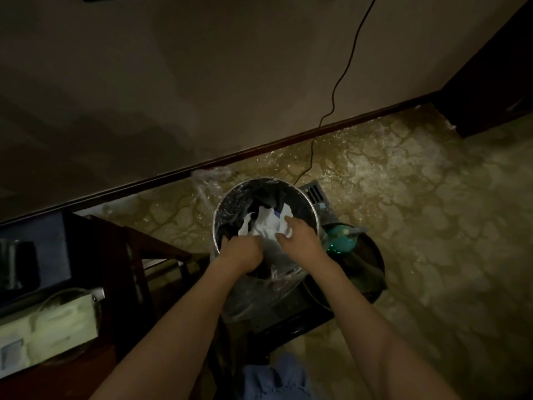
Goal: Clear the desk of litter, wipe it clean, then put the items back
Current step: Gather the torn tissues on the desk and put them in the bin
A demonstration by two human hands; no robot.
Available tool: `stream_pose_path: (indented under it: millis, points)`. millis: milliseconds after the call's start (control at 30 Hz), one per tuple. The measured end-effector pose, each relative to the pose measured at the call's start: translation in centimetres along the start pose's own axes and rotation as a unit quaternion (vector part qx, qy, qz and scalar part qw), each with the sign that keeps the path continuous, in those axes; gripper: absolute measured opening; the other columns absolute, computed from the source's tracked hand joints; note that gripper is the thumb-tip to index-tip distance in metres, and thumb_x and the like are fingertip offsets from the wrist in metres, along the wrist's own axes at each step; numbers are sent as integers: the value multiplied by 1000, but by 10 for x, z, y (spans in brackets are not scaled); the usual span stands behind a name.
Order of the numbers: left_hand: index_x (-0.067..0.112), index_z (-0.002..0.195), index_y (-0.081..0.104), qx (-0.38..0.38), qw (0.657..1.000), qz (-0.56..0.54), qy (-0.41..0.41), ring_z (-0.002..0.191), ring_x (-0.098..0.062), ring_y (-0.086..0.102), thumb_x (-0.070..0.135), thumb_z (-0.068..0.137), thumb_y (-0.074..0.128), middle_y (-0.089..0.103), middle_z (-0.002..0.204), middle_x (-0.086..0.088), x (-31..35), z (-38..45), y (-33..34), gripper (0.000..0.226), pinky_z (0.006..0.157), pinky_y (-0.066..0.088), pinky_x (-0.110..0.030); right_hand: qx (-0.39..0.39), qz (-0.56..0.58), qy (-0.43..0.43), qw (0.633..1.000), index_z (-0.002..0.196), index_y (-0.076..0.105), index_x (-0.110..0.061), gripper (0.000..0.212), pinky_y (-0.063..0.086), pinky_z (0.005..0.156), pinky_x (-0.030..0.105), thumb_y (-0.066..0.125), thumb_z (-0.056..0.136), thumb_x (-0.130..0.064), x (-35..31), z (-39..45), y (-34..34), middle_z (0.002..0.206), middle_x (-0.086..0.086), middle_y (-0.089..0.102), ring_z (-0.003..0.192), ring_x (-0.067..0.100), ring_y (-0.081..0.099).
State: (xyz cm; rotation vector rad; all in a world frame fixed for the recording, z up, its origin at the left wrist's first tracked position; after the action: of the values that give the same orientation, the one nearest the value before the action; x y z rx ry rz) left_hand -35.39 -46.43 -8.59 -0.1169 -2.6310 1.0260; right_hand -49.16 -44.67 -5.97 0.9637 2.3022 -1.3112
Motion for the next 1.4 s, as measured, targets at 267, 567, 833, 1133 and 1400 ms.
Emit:
stream_pose_path:
  millis: [267, 567, 833, 1133, 1400]
  points:
    - [18, 133, 51, 228, 958, -172, 17, 90, -28, 60, 17, 97, 39, 65, 109, -13, -16, -67, -36, 38, 70, 47, -33, 69, -83, -37, 993, 140, 43, -10, 50, 33, 107, 40, 53, 92, -14, -31, -18, 13, 144, 18, 36, 130, 35, 36]
    - [21, 122, 58, 297, 932, -198, -65, 98, -25, 62, 25, 97, 43, 66, 109, -7, -80, -202, -15, 30, 77, 48, -33, 80, -97, -179, 976, 129, 54, -7, 39, 36, 101, 33, 56, 91, -14, -120, -101, 75, 131, 14, 50, 122, 28, 46]
    - [24, 119, 61, 337, 910, -219, -100, 99, -22, 61, 29, 92, 48, 66, 110, -1, -181, -321, 64, 30, 69, 40, -27, 50, -81, -249, 964, 126, 54, -4, 34, 35, 99, 28, 53, 92, -9, -183, -205, 181, 124, 13, 50, 120, 25, 44]
    - [22, 123, 59, 334, 890, -248, -187, 103, -21, 61, 30, 92, 50, 66, 114, 1, -314, -457, 182, 34, 82, 49, -32, 34, -107, -280, 953, 129, 54, -8, 36, 30, 102, 24, 54, 94, -14, -220, -316, 332, 130, 9, 50, 123, 22, 43]
    - [14, 133, 50, 314, 897, -248, -188, 115, -25, 51, 25, 92, 51, 56, 127, -9, -359, -509, 247, 43, 89, 48, -39, -72, -212, -280, 933, 141, 42, -17, 49, 31, 104, 31, 53, 93, -17, -212, -373, 412, 143, 4, 41, 129, 24, 35]
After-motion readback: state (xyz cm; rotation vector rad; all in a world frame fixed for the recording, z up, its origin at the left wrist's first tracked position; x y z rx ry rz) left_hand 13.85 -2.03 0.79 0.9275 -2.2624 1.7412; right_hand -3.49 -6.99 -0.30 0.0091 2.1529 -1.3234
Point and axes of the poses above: each hand's wrist, its own z-axis towards the middle knuckle, its own y-axis out of the palm, x = y × z, the point moved 2 cm from there along z, towards the middle knuckle
